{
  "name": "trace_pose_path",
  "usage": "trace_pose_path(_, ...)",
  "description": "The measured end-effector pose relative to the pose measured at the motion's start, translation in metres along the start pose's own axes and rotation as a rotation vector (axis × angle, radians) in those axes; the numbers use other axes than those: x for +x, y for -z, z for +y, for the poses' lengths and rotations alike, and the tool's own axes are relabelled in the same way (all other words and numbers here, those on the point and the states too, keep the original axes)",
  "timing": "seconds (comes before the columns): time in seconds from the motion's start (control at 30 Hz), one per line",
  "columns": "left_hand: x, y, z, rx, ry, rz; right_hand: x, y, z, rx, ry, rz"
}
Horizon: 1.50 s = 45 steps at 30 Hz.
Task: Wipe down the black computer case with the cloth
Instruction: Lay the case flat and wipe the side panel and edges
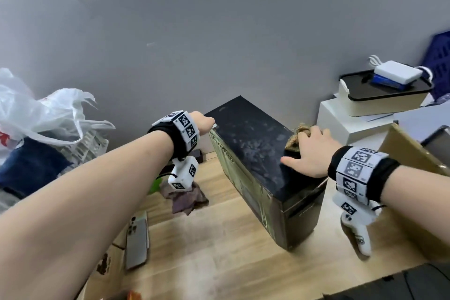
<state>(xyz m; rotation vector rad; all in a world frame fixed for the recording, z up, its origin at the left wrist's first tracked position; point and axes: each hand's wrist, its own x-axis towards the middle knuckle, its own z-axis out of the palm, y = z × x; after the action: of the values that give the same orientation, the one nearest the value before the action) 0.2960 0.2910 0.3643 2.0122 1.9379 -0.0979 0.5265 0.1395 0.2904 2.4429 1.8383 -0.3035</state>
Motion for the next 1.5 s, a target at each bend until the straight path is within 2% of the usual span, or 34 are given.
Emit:
trace_pose_path(0.1, 0.030, -0.012, 0.002, -0.038, -0.027, -0.047, 0.001, -0.009, -0.008, 0.030, -0.095, 0.001)
trace_pose_path(0.27, 0.071, -0.021, 0.003, -0.049, -0.088, -0.016, -0.008, -0.016, -0.023, 0.027, -0.157, 0.089)
trace_pose_path(0.43, 0.098, -0.028, 0.008, -0.020, -0.135, -0.026, -0.010, -0.011, -0.032, -0.034, -0.109, 0.247)
trace_pose_path(0.53, 0.117, -0.038, 0.004, -0.045, -0.167, -0.030, -0.013, -0.009, -0.035, 0.016, -0.011, 0.312)
trace_pose_path(0.73, 0.102, -0.040, 0.002, 0.013, -0.149, 0.052, -0.032, -0.019, -0.050, 0.023, 0.059, 0.100)
trace_pose_path(0.9, 0.104, -0.044, -0.005, 0.036, -0.135, 0.076, -0.027, -0.022, -0.038, 0.029, 0.092, 0.009)
trace_pose_path(1.07, 0.096, -0.041, -0.023, 0.055, -0.067, 0.076, -0.018, -0.023, -0.031, -0.002, 0.178, -0.003)
trace_pose_path(1.37, 0.055, -0.042, -0.063, 0.246, 0.109, 0.005, -0.010, -0.017, -0.016, -0.108, 0.375, -0.054)
trace_pose_path(1.5, 0.031, -0.048, -0.071, 0.294, 0.103, -0.054, -0.001, -0.016, -0.007, -0.150, 0.475, -0.082)
